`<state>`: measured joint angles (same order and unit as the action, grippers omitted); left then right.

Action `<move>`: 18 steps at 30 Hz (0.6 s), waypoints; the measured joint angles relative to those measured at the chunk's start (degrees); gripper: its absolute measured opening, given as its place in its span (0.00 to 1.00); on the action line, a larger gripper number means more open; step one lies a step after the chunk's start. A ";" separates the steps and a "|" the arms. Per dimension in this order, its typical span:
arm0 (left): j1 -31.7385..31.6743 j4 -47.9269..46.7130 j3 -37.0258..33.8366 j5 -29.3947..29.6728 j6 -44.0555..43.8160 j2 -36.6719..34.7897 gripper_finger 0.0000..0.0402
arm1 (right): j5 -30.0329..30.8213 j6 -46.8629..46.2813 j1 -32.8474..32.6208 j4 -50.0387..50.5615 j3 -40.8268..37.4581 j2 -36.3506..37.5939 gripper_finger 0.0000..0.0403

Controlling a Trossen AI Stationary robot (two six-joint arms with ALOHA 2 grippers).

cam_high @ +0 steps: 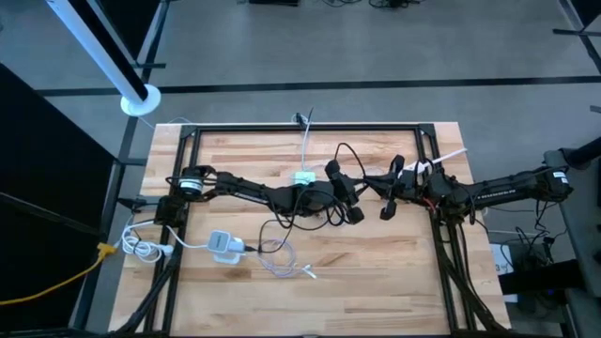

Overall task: Insert USB
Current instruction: Insert the black charger cable into the top right white outlet

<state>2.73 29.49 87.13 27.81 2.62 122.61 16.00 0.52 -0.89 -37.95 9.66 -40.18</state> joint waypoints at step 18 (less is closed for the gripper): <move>1.92 -12.25 -0.09 -2.27 0.87 -3.34 0.06 | -5.81 5.38 0.00 25.15 9.41 -0.15 0.18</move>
<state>4.65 17.24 87.05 25.54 3.49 119.27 10.18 5.89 -0.89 -12.80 19.07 -40.33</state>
